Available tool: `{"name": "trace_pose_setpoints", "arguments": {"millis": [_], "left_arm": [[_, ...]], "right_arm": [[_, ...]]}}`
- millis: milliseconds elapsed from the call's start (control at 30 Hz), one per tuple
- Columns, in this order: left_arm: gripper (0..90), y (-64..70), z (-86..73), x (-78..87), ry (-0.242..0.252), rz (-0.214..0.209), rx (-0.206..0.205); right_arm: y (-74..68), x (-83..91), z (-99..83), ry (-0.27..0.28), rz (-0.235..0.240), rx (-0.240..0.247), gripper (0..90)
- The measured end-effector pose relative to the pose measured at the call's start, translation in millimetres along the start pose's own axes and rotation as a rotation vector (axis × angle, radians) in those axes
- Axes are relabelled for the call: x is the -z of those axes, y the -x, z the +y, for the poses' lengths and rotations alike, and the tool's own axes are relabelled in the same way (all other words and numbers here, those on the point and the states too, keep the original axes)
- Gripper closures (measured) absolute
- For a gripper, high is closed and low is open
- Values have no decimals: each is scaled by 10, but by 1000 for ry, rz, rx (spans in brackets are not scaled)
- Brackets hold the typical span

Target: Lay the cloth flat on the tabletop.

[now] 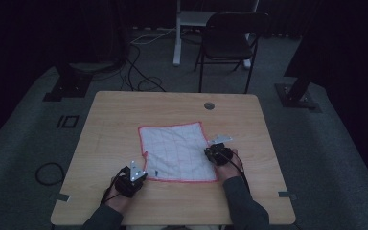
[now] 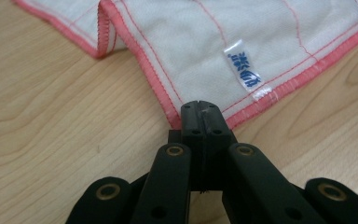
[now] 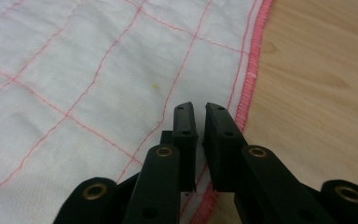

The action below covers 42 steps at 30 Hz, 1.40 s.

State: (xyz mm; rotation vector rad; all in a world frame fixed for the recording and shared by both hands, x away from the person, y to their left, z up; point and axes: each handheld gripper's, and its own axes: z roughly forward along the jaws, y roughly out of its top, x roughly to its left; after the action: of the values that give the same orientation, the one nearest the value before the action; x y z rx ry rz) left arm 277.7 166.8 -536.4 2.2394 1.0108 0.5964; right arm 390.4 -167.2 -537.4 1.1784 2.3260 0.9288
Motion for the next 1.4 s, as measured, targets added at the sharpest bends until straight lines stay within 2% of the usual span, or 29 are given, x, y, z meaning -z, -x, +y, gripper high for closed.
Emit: {"name": "trace_pose_setpoints", "arguments": {"millis": [300, 633, 733, 1000, 1133, 1400], "left_arm": [[900, 28, -60, 70, -3, -19, 18], [900, 146, -103, 147, -12, -36, 13], [900, 167, -114, 163, -13, -38, 13], [900, 212, -137, 205, -22, -34, 14], [881, 217, -131, 198, 2, -22, 28], [815, 76, -54, 225, 65, -10, 84]], "right_arm": [[-28, 145, -166, 12, -19, -20, 836], [10, 154, -179, 15, -12, -28, 817], [0, 161, -182, 13, -16, -25, 792], [-32, 220, -236, 13, 9, -22, 723], [-43, 239, -245, 22, -4, -21, 673], [-48, 351, -235, 60, -19, -35, 597]]}}
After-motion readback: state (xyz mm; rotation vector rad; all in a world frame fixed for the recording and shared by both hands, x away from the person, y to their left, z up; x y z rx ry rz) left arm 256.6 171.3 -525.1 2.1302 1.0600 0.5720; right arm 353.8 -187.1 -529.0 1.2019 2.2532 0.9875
